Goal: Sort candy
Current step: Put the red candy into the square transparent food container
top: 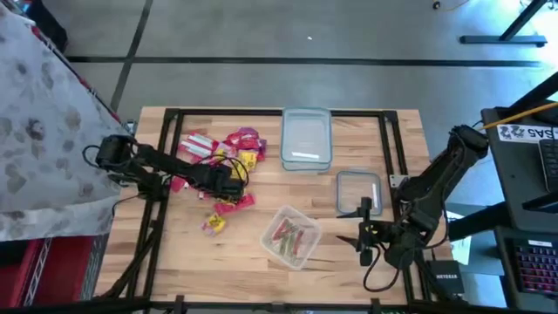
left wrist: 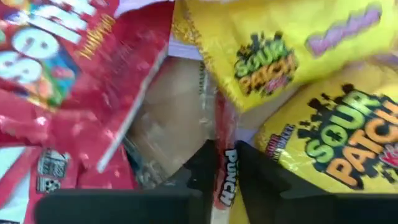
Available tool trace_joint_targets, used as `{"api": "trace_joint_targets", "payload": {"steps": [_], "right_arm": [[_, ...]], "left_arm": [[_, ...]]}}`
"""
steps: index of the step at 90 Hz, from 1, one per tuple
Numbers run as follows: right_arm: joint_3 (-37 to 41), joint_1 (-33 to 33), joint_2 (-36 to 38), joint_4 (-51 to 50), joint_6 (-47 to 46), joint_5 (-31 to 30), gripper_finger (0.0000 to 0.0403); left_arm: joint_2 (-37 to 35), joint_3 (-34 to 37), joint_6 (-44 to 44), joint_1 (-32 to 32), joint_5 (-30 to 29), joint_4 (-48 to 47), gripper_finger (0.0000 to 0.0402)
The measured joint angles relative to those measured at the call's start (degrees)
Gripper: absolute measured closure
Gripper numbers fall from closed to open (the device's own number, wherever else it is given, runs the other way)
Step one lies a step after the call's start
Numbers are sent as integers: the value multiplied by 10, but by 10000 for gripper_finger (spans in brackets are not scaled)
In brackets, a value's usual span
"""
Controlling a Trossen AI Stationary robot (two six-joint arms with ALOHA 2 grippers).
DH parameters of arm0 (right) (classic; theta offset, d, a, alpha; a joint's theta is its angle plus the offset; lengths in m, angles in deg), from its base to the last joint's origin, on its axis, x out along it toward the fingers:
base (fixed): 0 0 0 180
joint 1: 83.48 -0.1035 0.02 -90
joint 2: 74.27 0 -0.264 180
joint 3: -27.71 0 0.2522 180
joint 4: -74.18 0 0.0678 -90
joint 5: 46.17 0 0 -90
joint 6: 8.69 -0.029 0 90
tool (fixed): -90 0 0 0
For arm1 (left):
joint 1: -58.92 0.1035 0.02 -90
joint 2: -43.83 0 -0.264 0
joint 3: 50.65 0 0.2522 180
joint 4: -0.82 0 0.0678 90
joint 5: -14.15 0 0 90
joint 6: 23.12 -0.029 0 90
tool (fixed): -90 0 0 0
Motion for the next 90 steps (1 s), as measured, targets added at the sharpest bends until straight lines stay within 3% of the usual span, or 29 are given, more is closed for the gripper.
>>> {"api": "trace_joint_targets", "payload": {"steps": [15,40,55,69,90], "right_arm": [[0,0,0,0,2,-4,155],[0,0,0,-2,2,-4,155],[0,0,0,-3,2,-4,155],[0,0,0,-3,2,-4,155],[0,0,0,-3,2,-4,155]], "left_arm": [[2,-49,1,-27,12,-98,395],[2,-165,8,-71,-18,-242,396],[2,-240,7,-87,-54,-256,396],[1,-289,-14,-108,-71,-183,396],[8,-294,-89,-154,-84,78,396]]}}
